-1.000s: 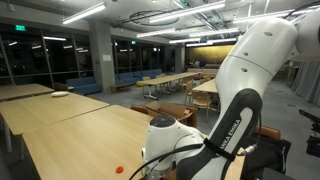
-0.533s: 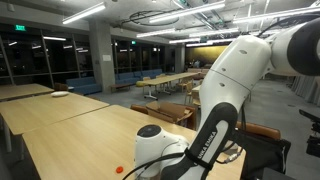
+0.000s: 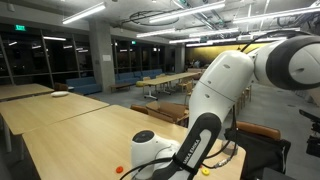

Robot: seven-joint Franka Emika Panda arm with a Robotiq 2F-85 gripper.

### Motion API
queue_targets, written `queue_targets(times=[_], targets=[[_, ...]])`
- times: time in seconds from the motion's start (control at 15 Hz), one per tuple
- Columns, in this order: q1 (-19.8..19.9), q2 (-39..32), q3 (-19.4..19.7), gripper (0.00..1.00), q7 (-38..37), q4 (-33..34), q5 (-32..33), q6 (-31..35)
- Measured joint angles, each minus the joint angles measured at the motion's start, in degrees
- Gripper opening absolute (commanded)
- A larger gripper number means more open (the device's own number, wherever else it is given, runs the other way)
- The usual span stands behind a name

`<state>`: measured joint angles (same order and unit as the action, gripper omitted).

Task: Put the orange objects around the table in the black bowl

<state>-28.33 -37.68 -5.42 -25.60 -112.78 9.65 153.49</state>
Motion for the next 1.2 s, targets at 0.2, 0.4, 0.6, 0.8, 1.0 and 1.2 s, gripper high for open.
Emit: queue_targets(times=[0.2, 0.4, 0.6, 0.8, 1.0, 1.2], targets=[[0.58, -0.7, 0.31, 1.0, 0.03, 0.4, -0.74, 0.0], [1.09, -0.86, 0.55, 0.68, 0.23, 0.4, -1.5, -0.01], [1.29, -0.61, 0.7, 0.44, 0.35, 0.4, -1.65, -0.01], [1.29, -0.16, 0.7, 0.2, 0.35, 0.39, -1.67, -0.01], [1.29, 0.45, 0.74, 0.25, 0.35, 0.12, -1.67, -0.17], [1.26, 0.76, 0.83, 0.24, 0.35, -0.24, -1.67, -0.27]])
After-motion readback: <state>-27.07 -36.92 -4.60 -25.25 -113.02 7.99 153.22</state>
